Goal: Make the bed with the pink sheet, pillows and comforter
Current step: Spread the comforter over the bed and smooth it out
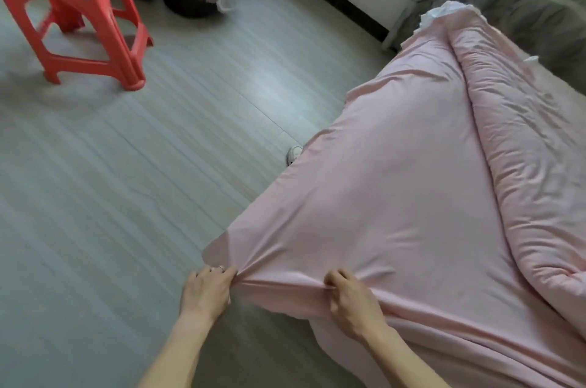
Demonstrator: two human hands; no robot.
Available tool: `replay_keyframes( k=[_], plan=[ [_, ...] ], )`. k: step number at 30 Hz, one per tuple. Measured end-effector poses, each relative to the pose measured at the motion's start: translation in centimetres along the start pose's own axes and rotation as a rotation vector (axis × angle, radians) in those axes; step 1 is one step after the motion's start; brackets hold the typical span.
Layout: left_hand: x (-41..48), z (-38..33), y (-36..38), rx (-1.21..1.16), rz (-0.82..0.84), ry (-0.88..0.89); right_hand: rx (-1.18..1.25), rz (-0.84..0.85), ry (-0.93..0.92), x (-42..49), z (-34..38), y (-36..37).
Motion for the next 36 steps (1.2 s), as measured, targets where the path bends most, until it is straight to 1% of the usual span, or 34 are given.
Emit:
replay_keyframes(
  k=[2, 4, 7, 8, 10, 13, 15, 17, 19, 20, 21, 23, 25, 27, 29, 30, 31, 32, 36],
  plan=[
    [-0.5, 0.2, -0.1, -0.020, -0.032, 0.028, 0.073, -0.027, -0.048, -0.6, -0.2, -0.2],
    [-1.6, 0.4, 0.7, -0.046, -0.033, 0.063, 0.087, -0.053, -0.043, -1.5, -1.2, 0.1],
    [-1.5, 0.6, 0.5, -0.080, 0.115, 0.009, -0.005, 0.008, 0.070, -1.7, -2.6, 1.7],
    [-0.5, 0.7, 0.4, -0.129, 0.151, -0.049, -0.033, 0.036, 0.076, -1.2, -2.3, 2.1],
    [1.8, 2.1, 0.2, -0.382, 0.226, -0.264, -0.054, 0.051, 0.042, 0.2, -0.7, 2.1],
    [5.1, 4.3, 0.7, -0.806, 0.199, -0.593, -0.017, -0.052, 0.012, 3.0, 2.2, -0.1],
    [7.5, 4.6, 2.9, -0.936, 0.273, -0.702, -0.007, -0.140, 0.005, 5.1, 3.9, -2.2],
    [9.0, 3.9, 5.2, -0.985, 0.376, -0.757, -0.004, -0.195, -0.008, 7.3, 5.2, -3.7],
    [9.6, 3.8, 6.4, -0.994, 0.393, -0.805, -0.003, -0.210, -0.022, 9.3, 6.3, -4.6],
    [9.7, 3.7, 6.8, -0.974, 0.383, -0.810, -0.013, -0.214, -0.025, 10.2, 6.5, -5.0],
    [9.8, 4.0, 6.8, -0.947, 0.340, -0.800, -0.027, -0.210, -0.018, 10.9, 6.6, -5.2],
    [10.0, 4.9, 6.2, -0.869, 0.251, -0.756, -0.055, -0.207, 0.002, 12.1, 6.5, -5.4],
    [10.2, 5.8, 4.2, -0.703, 0.168, -0.650, -0.070, -0.208, 0.015, 12.5, 6.4, -5.3],
    [10.2, 6.9, 1.1, -0.637, 0.019, -0.559, -0.092, -0.240, 0.002, 12.7, 7.1, -5.4],
    [8.9, 8.6, -1.6, -0.644, -0.188, -0.529, -0.093, -0.290, -0.002, 12.6, 7.4, -5.6],
    [8.2, 9.3, -1.9, -0.611, -0.230, -0.520, -0.092, -0.308, -0.006, 12.5, 7.4, -5.8],
    [7.7, 9.8, -1.5, -0.570, -0.194, -0.518, -0.100, -0.313, -0.010, 12.3, 7.4, -5.8],
    [7.2, 10.3, -0.4, -0.542, -0.119, -0.531, -0.118, -0.301, -0.022, 12.2, 7.7, -5.4],
    [8.8, 9.3, 1.8, -0.536, 0.053, -0.578, -0.200, -0.202, -0.016, 11.8, 6.4, -3.7]
  ],
)
Point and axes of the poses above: each hand's wrist, its own x-axis towards the middle knuckle, its own y-axis out of the palm, z = x × y, the point moved 10 cm from there along x, towards the middle knuckle, and after that the axes turned 6 degrees about x, right-handed, at the moved point
